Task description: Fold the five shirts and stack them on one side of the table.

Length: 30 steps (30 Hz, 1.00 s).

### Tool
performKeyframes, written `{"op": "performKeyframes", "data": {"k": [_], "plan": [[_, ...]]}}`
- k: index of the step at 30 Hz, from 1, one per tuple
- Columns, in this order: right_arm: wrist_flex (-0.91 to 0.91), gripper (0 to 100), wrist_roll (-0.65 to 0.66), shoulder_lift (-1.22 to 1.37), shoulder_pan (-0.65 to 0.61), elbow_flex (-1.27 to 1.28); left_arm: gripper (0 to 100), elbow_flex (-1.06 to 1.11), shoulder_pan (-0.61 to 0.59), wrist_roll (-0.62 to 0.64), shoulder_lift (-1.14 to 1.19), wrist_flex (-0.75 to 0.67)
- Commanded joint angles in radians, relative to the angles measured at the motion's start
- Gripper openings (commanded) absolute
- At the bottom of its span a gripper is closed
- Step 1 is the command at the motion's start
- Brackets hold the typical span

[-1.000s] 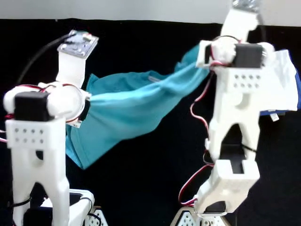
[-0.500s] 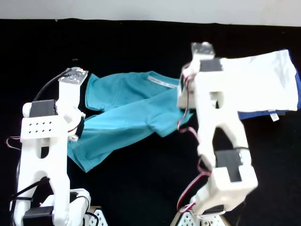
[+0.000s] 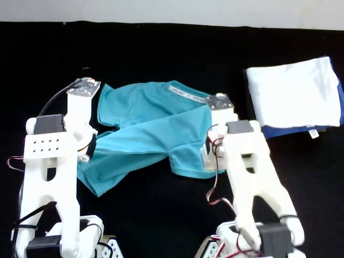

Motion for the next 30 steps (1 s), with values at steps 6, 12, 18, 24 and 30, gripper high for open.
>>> {"op": "performKeyframes", "data": {"k": [6, 12, 18, 24, 30], "plan": [[-0.022, 22.0, 0.13, -0.24, 0.01, 0.073, 1, -0.005, -0.005, -0.003, -0.019, -0.006], [-0.189, 20.4, 0.137, -0.064, -0.024, 0.151, 1, -0.005, -0.008, -0.006, -0.021, -0.011], [-0.239, 20.4, 0.133, 0.193, -0.031, -0.008, 1, -0.005, -0.01, -0.003, -0.024, -0.005], [-0.239, 20.2, 0.133, 0.383, -0.03, -0.125, 1, -0.004, -0.012, -0.003, -0.025, -0.002], [-0.245, 5.6, 0.135, 0.423, -0.03, -0.136, 1, -0.004, -0.012, -0.003, -0.018, 0.009]]}}
